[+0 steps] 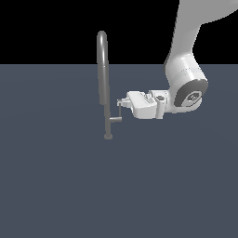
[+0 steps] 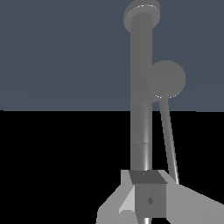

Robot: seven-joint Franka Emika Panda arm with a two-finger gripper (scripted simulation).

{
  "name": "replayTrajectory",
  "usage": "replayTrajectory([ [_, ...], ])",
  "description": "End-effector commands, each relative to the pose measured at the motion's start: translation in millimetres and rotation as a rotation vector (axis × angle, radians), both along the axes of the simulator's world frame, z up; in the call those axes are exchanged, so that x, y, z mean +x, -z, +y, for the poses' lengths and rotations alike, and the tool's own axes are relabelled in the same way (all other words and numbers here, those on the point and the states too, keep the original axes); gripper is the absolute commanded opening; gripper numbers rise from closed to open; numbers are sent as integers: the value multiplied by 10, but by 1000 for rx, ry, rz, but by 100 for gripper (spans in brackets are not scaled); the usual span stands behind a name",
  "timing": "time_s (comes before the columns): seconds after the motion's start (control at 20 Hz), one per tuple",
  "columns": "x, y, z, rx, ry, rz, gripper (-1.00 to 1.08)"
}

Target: Turn on the faucet by rotating a designated handle.

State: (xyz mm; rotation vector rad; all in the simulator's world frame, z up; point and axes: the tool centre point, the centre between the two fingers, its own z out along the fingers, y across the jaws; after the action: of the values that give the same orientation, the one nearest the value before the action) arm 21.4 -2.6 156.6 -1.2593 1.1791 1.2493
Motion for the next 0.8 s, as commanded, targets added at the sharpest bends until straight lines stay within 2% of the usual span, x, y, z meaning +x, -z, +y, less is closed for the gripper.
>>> replayTrajectory([
  [0.0,-89,10,-6,2,-3,4,-100],
  [0.35,-319,22,-21,3,-4,4,-100],
  [0.45,-240,-11,-15,-1,0,-8,-100],
  [0.75,-487,143,-30,2,-3,0,-100],
])
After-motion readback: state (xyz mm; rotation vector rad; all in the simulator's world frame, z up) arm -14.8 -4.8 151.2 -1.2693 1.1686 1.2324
